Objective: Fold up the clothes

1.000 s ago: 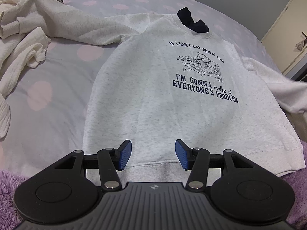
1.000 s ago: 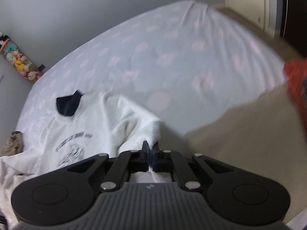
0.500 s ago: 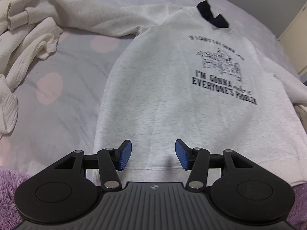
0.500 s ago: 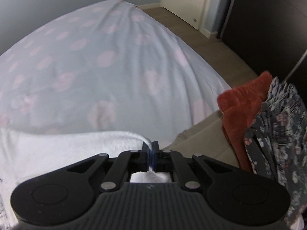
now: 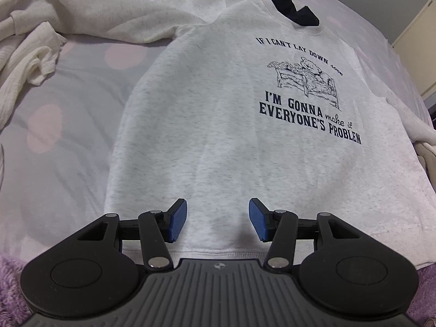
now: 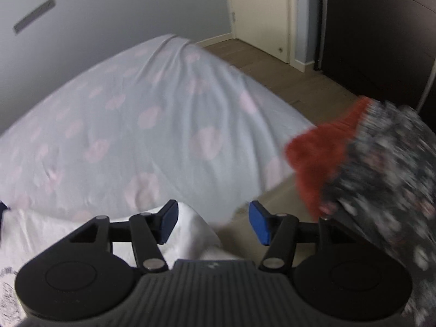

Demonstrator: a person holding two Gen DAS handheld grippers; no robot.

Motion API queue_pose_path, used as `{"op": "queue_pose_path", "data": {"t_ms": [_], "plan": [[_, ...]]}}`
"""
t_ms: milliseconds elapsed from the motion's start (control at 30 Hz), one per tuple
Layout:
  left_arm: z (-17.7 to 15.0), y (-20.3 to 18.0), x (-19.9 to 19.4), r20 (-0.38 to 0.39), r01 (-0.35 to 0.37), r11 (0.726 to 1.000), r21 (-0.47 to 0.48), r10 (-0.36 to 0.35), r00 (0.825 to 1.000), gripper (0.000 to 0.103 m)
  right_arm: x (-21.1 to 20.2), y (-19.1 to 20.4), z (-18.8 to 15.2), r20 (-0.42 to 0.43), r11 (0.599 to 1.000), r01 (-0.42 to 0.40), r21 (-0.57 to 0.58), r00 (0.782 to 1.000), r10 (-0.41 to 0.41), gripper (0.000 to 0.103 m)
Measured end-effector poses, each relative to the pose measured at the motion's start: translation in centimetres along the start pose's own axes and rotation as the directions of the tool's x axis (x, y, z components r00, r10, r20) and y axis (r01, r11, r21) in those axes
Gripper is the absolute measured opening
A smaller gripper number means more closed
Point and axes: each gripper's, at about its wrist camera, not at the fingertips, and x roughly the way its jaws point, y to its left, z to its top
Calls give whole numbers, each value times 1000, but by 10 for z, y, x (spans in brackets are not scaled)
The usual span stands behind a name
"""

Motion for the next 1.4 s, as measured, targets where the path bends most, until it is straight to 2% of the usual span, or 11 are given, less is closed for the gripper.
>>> {"op": "queue_pose_path", "data": {"t_ms": [133, 333, 367, 400, 433, 467, 667, 833, 1133, 1300, 1400], "plan": [[-3, -1, 0, 3, 18, 1000, 3, -18, 1000, 48, -23, -24, -26, -27, 994, 17, 105, 1000, -15, 62], [-5, -2, -10, 30, 32, 999, 7, -32, 999, 48, -31, -40, -73, -73, 946, -104, 306, 988, 132, 61], [-5, -2, -12, 36, 33, 999, 7, -33, 999, 48, -26, -39, -77, -82, 942, -110, 316, 986, 142, 49], [-5, -1, -14, 43, 34, 999, 8, -35, 998, 48, -23, -36, -78, -89, 941, -122, 315, 983, 158, 23], [-6, -1, -17, 49, 35, 999, 8, -35, 998, 48, -20, -34, -79, -96, 940, -134, 313, 980, 172, 12], [-6, -1, -19, 55, 34, 999, 7, -34, 998, 48, -20, -30, -78, -93, 941, -134, 311, 981, 171, 11], [-7, 4, -23, 63, 10, 1000, -18, -8, 998, 49, -49, -9, -28, 19, 961, -137, 239, 991, 136, 9], [-6, 1, -19, 52, 6, 1000, -16, -5, 999, 49, -57, -13, 11, 74, 982, -18, 187, 997, 4, 9], [-2, 1, -25, 30, -18, 1000, -3, 18, 999, 49, 27, -46, -15, -83, 955, 166, 244, 985, -150, 10], [-3, -3, -33, -8, 20, 995, 93, -20, 1000, 49, 5, -48, -23, -39, 971, 165, 172, 986, -161, 26], [-4, -1, -41, -25, 20, 990, 139, -17, 1000, 49, -22, -42, -32, -8, 987, 124, 102, 992, -124, 26]]}}
